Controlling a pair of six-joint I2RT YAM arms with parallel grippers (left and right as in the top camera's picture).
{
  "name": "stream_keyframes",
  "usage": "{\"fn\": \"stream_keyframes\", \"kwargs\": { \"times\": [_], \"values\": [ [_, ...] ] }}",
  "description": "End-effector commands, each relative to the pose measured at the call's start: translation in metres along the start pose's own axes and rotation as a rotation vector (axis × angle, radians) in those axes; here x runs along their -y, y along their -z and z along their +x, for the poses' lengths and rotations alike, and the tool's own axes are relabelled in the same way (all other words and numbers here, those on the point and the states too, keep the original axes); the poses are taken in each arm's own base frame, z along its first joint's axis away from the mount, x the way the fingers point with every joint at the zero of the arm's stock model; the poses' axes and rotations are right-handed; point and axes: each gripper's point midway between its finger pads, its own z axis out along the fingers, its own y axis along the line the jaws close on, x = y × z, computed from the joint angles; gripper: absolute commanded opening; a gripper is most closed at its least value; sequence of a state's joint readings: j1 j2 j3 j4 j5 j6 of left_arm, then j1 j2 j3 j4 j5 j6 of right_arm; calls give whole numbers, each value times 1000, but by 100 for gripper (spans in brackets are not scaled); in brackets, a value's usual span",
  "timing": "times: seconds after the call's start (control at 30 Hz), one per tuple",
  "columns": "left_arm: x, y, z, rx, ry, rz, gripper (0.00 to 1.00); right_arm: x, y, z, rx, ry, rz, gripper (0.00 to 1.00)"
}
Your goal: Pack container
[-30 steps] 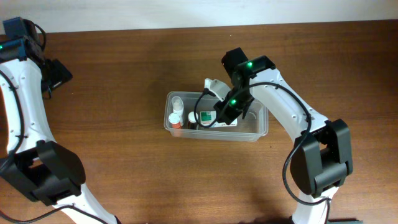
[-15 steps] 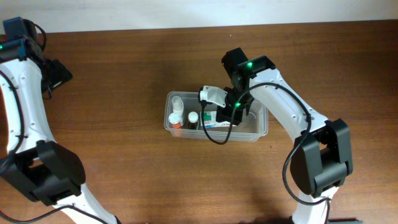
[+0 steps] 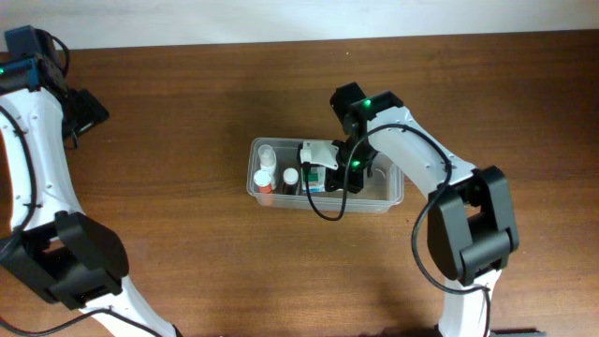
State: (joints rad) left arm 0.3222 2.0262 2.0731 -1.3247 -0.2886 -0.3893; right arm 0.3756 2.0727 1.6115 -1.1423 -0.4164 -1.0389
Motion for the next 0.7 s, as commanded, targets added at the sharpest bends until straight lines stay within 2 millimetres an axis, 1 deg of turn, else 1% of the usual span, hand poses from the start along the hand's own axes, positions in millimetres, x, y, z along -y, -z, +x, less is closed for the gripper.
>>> {"fn": "stream_keyframes", "kwargs": {
  "times": [0.0, 0.2, 0.43, 0.67],
  "values": [
    [-1, 0, -3, 8, 2, -4, 99, 0, -12, 5, -15, 11, -23, 4],
    [-1, 0, -3, 8, 2, -4, 99, 3, -18, 6, -14, 10, -25, 4],
    [-1, 0, -3, 7, 2, -4, 99, 7, -30, 10, -22, 2, -42, 4],
    [-1, 0, -3, 7, 2, -4, 99, 12, -30, 7, -11, 11, -23, 4]
  ]
}}
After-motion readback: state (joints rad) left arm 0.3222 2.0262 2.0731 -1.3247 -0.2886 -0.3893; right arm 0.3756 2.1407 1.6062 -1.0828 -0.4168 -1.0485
